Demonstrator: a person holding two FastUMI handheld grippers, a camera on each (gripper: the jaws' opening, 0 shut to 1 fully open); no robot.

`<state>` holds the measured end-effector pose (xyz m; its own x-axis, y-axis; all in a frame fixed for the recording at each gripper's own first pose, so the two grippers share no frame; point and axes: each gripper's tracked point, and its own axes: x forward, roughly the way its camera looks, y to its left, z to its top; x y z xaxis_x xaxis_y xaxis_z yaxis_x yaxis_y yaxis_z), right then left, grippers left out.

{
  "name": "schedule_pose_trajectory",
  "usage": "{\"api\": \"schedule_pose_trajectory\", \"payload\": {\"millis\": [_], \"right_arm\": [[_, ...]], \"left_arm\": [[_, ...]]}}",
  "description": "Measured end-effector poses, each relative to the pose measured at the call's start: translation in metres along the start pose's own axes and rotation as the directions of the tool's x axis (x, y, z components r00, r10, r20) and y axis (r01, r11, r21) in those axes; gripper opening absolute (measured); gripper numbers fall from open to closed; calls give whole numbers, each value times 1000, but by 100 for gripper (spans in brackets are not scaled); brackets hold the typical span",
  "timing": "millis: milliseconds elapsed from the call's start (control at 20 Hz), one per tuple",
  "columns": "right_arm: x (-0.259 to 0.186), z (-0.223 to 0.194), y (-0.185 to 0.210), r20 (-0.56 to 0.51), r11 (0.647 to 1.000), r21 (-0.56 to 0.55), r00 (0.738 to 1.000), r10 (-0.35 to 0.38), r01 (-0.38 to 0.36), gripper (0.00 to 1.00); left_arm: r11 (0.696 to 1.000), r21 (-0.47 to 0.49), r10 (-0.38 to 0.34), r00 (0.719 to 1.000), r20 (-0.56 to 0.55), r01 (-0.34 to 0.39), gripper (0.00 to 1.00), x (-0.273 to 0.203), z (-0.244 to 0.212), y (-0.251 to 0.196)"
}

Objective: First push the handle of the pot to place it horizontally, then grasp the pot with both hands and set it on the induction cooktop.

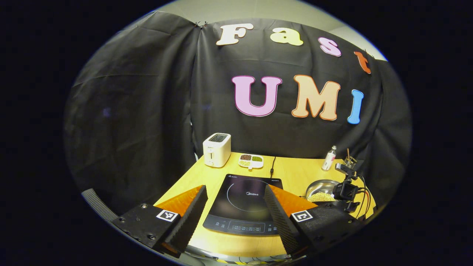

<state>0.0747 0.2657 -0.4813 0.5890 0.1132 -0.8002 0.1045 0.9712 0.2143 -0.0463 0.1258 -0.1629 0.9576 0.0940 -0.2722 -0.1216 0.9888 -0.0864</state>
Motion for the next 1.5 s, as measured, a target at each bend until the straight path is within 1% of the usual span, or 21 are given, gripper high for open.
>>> {"api": "schedule_pose_trajectory", "payload": {"millis": [50,100,150,200,250,300,400,450,500,550,650,750,800,850,1000,1100,1150,1300,1350,1450,1500], "right_arm": [[2,1,2,4,1000,-9,1000,4,-3,3],[1,1,1,7,1000,-23,1000,5,-5,0],[-1,2,3,7,999,-39,1000,12,-11,3],[-5,1,4,10,998,-50,1000,27,-26,0],[-10,0,6,11,997,-60,999,47,-46,5],[-16,0,6,12,995,-72,998,69,-68,5],[-33,-1,2,17,990,-102,995,103,-100,5],[-42,-1,-4,22,987,-115,993,112,-109,0],[-51,0,-9,27,984,-122,991,130,-126,0],[-60,-1,-14,31,982,-132,990,138,-133,11],[-74,6,-36,48,984,-131,990,129,-122,5],[-86,13,-56,56,986,-113,990,133,-126,26],[-89,20,-67,65,987,-106,990,125,-118,27],[-92,26,-82,70,989,-98,991,113,-106,37],[-96,42,-116,67,994,-67,993,95,-90,58],[-92,54,-143,55,996,-57,996,67,-64,80],[-89,62,-155,52,997,-54,997,55,-52,85],[-81,92,-191,33,999,-47,999,23,-21,89],[-78,102,-202,27,999,-51,1000,13,-12,96],[-75,121,-221,14,998,-63,1000,2,-1,96],[-72,127,-229,-2,998,-69,1000,3,-3,89]], "left_arm": [[1000,1,0,1000,-1,0,96,1,-1,-1],[1000,2,0,1000,-2,0,96,1,0,-2],[1000,3,0,1000,-5,0,96,0,-2,-2],[1000,4,-1,1000,-12,1,96,0,-4,-3],[1000,3,-6,1000,-19,6,95,1,-5,-5],[1000,2,-13,1000,-23,13,96,1,-5,-8],[1000,5,-30,999,-28,30,92,3,-6,-16],[999,9,-36,999,-29,36,96,5,-6,-19],[999,13,-43,999,-31,43,96,6,-6,-24],[998,15,-52,998,-33,53,96,8,-7,-29],[997,8,-80,996,-44,80,96,11,-9,-43],[994,1,-108,992,-66,108,92,16,-14,-57],[993,-2,-121,990,-78,121,96,19,-15,-64],[991,-5,-131,987,-92,131,96,22,-19,-71],[990,-7,-143,979,-144,143,96,37,-30,-87],[989,-5,-148,971,-190,150,96,49,-40,-100],[988,-9,-152,966,-211,153,96,55,-44,-108],[986,-28,-164,943,-290,163,96,75,-62,-134],[986,-37,-167,934,-316,164,96,81,-69,-143],[985,-61,-172,913,-369,161,96,94,-83,-159],[984,-73,-177,902,-394,161,96,99,-89,-168]]}}
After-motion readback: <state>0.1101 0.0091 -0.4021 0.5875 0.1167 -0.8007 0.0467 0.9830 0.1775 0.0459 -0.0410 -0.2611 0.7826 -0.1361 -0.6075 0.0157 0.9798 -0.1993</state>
